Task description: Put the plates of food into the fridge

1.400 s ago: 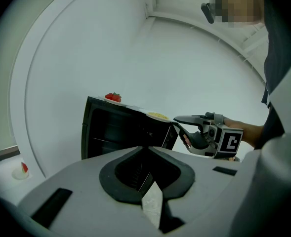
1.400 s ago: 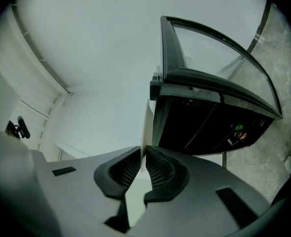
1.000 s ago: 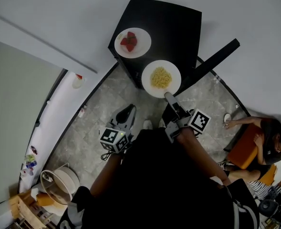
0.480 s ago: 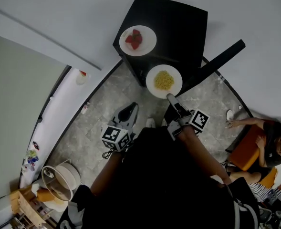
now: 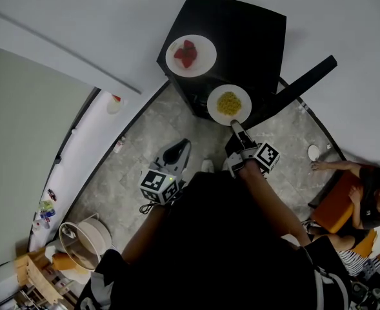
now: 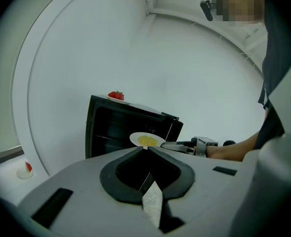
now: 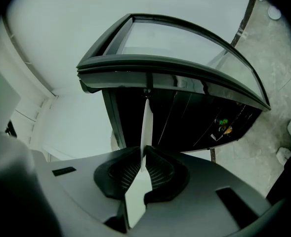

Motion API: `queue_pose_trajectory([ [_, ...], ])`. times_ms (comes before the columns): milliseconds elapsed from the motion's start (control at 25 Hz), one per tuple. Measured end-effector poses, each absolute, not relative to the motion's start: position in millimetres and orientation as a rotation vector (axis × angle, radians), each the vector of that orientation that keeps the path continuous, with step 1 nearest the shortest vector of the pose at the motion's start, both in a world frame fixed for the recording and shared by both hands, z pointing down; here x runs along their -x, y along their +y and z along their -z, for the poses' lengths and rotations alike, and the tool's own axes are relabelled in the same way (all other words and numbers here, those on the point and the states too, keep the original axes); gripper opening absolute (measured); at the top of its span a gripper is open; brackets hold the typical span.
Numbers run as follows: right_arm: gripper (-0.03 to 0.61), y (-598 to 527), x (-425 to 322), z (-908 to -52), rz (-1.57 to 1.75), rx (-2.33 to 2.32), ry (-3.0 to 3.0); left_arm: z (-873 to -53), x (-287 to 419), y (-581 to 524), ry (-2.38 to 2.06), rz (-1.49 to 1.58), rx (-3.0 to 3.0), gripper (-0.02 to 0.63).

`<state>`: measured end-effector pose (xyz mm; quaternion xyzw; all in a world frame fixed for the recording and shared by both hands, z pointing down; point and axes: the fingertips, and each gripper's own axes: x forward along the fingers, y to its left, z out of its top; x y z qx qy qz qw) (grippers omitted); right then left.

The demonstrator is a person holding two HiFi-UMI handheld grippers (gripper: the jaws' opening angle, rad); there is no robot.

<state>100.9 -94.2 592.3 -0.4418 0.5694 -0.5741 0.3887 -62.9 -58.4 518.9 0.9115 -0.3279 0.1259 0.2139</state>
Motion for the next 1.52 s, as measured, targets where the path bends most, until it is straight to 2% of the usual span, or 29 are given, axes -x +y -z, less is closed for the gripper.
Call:
queue_pose_trajectory([
  [1000, 0.038, -137.0, -131.5, -657.4, 1.435, 1.246, 1.032, -525.5, 69.7, -71.5, -0.889, -0.387, -2.524, 0.031],
  [1520, 0.034, -158.6, -140.2, -660.9, 1.398, 1.300, 0.887, -531.7, 76.5, -66.6, -0.893, -0.399, -2.514, 0.031],
])
